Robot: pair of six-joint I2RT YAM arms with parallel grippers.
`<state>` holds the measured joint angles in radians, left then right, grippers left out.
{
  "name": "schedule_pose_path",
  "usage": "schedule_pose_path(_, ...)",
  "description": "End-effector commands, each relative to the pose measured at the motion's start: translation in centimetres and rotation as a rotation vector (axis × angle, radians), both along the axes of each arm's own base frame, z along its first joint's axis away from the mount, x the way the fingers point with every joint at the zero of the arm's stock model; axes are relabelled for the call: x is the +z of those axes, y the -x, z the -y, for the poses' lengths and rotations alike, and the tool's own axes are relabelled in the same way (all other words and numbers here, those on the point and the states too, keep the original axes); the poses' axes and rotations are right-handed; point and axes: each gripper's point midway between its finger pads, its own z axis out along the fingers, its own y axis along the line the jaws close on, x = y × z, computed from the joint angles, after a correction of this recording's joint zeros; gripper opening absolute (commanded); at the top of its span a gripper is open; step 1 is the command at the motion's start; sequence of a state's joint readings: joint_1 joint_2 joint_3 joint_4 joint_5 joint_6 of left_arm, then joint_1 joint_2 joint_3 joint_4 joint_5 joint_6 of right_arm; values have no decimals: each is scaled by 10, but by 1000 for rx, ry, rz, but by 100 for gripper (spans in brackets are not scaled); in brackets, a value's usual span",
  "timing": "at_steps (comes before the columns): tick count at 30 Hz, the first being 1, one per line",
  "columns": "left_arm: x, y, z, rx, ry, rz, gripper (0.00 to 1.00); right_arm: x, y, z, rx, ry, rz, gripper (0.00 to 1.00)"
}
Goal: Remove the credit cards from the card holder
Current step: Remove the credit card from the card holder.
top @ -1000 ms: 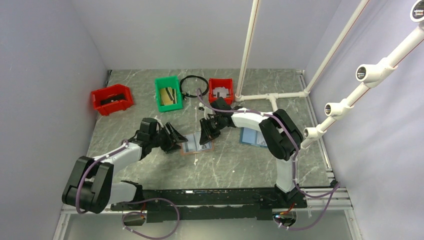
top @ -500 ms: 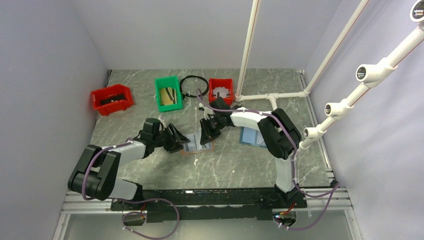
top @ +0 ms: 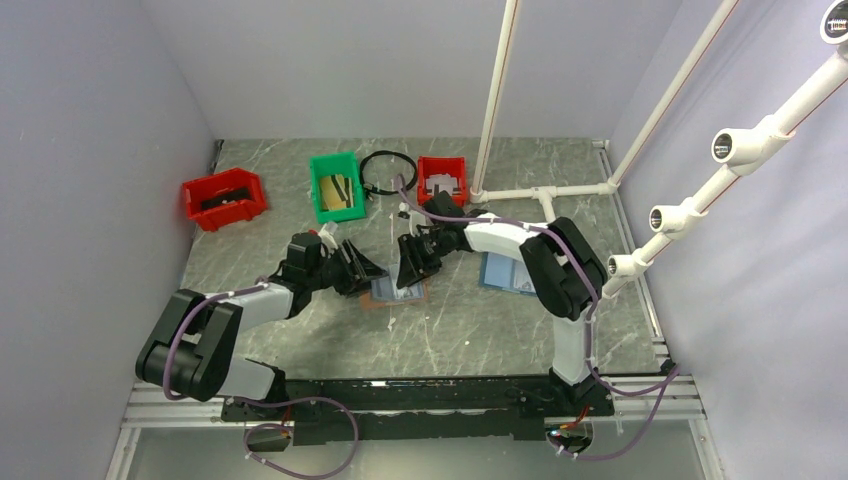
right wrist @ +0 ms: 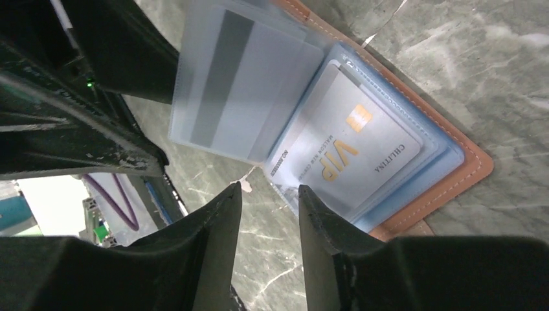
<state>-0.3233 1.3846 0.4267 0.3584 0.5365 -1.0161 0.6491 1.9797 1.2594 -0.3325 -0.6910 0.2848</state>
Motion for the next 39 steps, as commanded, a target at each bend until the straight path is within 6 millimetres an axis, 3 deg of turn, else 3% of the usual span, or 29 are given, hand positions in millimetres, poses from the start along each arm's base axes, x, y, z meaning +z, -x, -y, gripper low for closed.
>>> schedule_pose_path(1,21,-8,12,-32,58,76,58,40,-9,-1,-11,-134,17,43)
schedule_pose_path(5,25,-11,20,-49,87,89,58,45,-5,-2,-9,-187,-39,51)
schedule_pose_path(12,24,-13,30,-60,97,78,59,47,5,-9,16,-247,-119,58)
schedule_pose_path(18,27,-17,37,-52,114,77,61,47,16,-16,52,-243,-116,60)
schedule_pose_path(25,24,-18,39,-46,120,67,61,21,2,-8,-15,-111,-67,61)
schedule_pose_path(29,22,-18,40,-41,115,56,62,17,-3,-5,-42,-76,-49,55)
schedule_pose_path(34,22,-19,42,-44,120,53,63,22,-3,-5,-43,-89,-41,51)
schedule_pose_path(39,27,-22,49,-57,152,63,61,34,4,-10,-7,-161,-65,60)
